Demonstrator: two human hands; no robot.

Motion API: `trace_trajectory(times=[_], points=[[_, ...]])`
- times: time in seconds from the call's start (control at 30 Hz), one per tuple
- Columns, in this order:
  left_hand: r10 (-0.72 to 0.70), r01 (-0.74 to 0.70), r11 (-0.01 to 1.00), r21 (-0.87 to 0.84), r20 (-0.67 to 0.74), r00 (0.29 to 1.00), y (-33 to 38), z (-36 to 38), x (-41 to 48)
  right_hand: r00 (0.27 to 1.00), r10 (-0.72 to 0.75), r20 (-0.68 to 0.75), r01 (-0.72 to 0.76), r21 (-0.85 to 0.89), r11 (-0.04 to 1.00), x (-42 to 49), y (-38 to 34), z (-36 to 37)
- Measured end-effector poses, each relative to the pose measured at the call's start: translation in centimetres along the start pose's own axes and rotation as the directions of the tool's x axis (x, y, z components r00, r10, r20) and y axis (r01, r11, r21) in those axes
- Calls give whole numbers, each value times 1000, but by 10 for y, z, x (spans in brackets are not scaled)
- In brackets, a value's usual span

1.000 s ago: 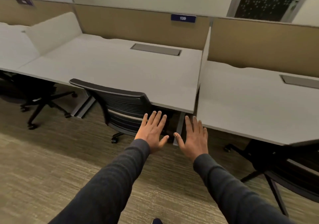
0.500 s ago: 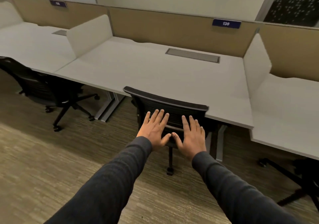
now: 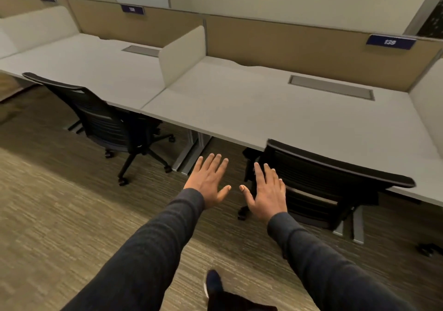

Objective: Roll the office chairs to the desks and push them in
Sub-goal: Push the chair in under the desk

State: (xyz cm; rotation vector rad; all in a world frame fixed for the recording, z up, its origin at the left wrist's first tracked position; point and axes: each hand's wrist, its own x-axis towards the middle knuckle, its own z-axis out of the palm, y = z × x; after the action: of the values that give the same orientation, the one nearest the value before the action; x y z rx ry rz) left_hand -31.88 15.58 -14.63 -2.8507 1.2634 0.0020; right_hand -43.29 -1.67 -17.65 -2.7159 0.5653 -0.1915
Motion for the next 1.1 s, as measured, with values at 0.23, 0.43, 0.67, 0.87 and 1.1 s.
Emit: trace_trajectory(times=[0.23,0.43,0.67,0.87,1.1], points=[[-18,18,1000,25,-2,1000,-135,19,14,1000,-23,15,23,12,1000,75,-107,63],[21,-23,998,53,27,999,-267,30,50,999,17,42,-19,48,999,161,-199,117],[-6,5,1000,31,42,999,-393,29,85,999,-15,46,13,37,999,245,-299,151],[28,-27,1000,-11,30,999,-486,27,106,1000,7,11,-8,23,1000,303,-379,184],[121,-121,993,0,11,993,-631,23,117,998,62,-28,-61,22,998,358,-501,233]])
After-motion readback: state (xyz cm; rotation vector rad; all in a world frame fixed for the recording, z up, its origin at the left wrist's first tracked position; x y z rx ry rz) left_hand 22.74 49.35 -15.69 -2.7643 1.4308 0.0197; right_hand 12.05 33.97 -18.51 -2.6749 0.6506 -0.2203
